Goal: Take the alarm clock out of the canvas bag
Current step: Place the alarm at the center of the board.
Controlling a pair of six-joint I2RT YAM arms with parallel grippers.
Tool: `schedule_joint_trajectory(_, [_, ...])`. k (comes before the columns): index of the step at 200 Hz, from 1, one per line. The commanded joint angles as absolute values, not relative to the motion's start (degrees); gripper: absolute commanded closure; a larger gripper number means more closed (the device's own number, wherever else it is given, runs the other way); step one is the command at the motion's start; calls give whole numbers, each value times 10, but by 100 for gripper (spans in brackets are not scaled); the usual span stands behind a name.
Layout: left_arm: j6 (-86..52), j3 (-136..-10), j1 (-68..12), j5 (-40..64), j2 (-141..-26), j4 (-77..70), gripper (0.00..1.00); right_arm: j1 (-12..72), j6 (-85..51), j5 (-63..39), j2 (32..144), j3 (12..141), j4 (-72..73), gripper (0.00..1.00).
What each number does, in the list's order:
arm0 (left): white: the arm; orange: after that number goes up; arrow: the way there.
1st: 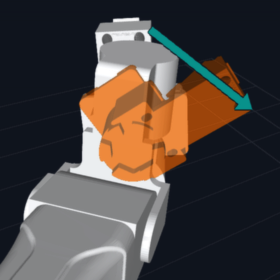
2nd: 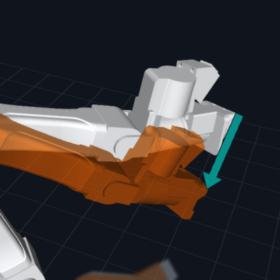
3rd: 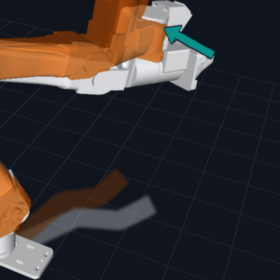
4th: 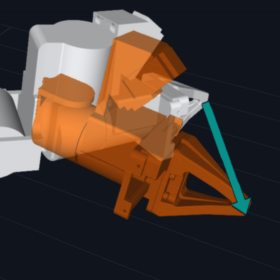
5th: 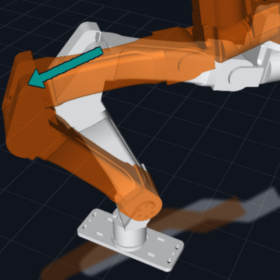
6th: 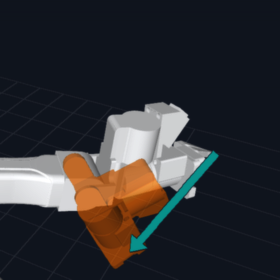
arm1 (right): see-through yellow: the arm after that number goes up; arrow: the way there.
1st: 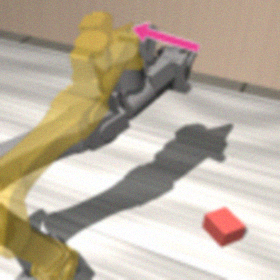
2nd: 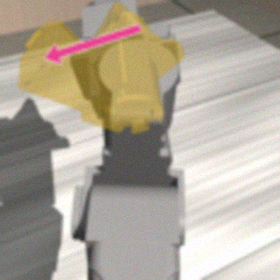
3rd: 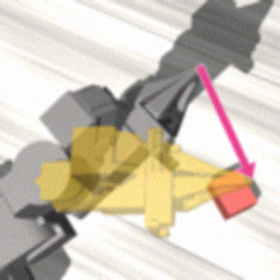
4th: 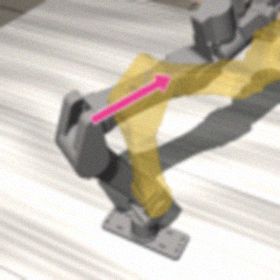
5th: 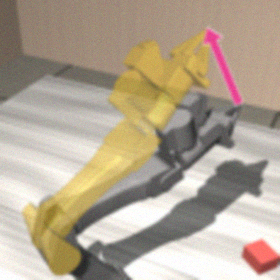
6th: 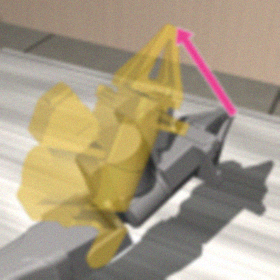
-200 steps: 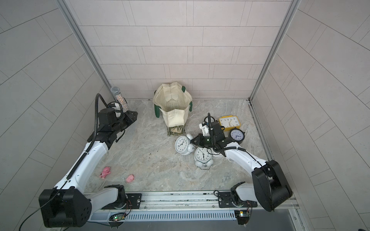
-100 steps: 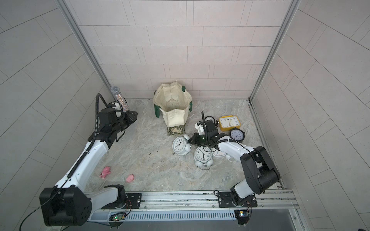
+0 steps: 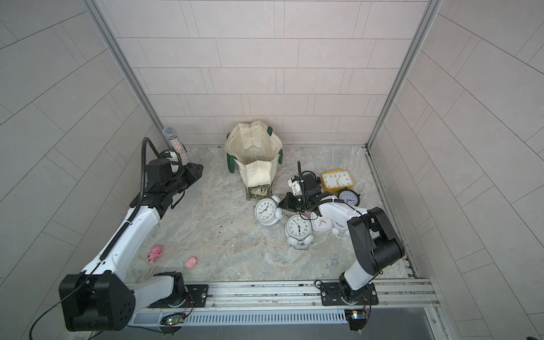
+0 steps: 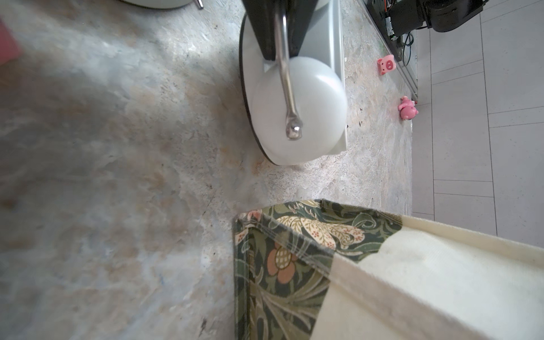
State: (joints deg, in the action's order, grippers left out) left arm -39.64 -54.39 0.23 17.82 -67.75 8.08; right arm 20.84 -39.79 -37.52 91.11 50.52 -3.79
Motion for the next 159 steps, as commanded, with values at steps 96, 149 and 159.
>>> schedule_joint_trajectory(96, [-406,-537,5,193,-676,64,45,162,-332,-374,951,540,-97,80])
schedule_joint_trajectory(149, [-408,-531,5,194,-674,62,45,158,-329,-371,972,546,-97,78])
schedule_joint_trajectory(159, [-408,-528,5,193,-673,62,45,157,-329,-371,975,548,-97,78])
